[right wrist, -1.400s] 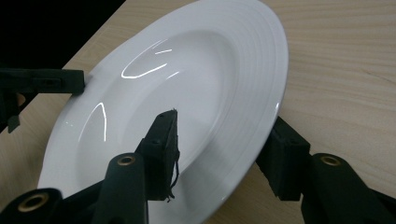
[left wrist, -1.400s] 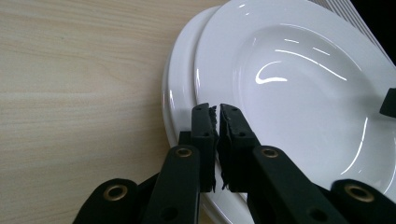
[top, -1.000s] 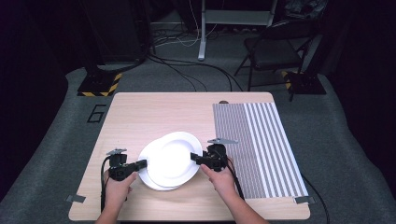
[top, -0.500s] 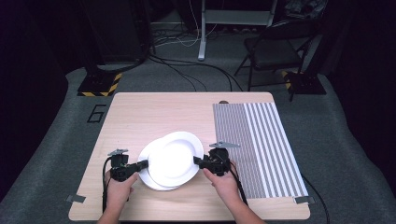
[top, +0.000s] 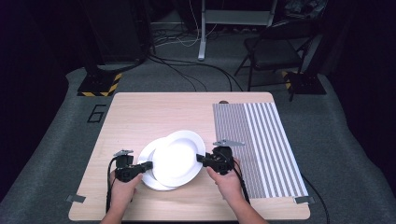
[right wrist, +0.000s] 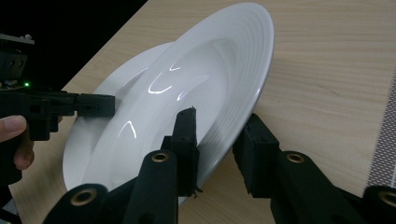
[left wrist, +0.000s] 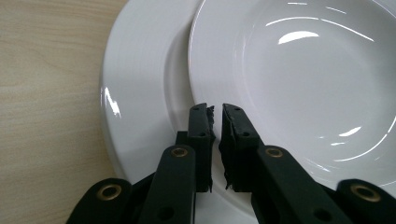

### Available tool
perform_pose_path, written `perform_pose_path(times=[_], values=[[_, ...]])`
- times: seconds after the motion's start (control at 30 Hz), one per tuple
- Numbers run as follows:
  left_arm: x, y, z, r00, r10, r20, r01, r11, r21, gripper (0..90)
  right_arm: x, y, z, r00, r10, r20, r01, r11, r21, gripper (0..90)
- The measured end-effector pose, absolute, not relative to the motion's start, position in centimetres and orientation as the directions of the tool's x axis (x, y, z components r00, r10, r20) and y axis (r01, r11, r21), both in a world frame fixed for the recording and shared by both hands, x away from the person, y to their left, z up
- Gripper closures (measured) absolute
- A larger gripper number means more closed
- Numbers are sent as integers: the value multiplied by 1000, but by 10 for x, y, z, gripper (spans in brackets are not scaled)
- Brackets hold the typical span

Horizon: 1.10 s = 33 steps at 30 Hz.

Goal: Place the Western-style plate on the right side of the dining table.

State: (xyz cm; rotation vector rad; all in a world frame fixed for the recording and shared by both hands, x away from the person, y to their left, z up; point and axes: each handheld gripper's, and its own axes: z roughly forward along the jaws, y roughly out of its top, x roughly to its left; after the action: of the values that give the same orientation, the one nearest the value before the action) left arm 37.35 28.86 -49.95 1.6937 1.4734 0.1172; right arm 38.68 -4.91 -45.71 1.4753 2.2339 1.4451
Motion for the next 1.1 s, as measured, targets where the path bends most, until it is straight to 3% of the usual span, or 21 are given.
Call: perform_pose_path(times=[0.67, 1.03, 1.1], values=[[382, 272, -500, 249, 817, -520, 796, 133, 591, 514, 389, -58, -465, -496, 752, 435, 686, 32, 727, 685], [370, 265, -502, 227, 810, -540, 777, 184, 602, 500, 386, -61, -474, -471, 754, 457, 685, -14, 729, 660], [368, 262, -501, 232, 819, -525, 771, 174, 613, 503, 385, -60, -475, -468, 762, 447, 682, -11, 731, 615]])
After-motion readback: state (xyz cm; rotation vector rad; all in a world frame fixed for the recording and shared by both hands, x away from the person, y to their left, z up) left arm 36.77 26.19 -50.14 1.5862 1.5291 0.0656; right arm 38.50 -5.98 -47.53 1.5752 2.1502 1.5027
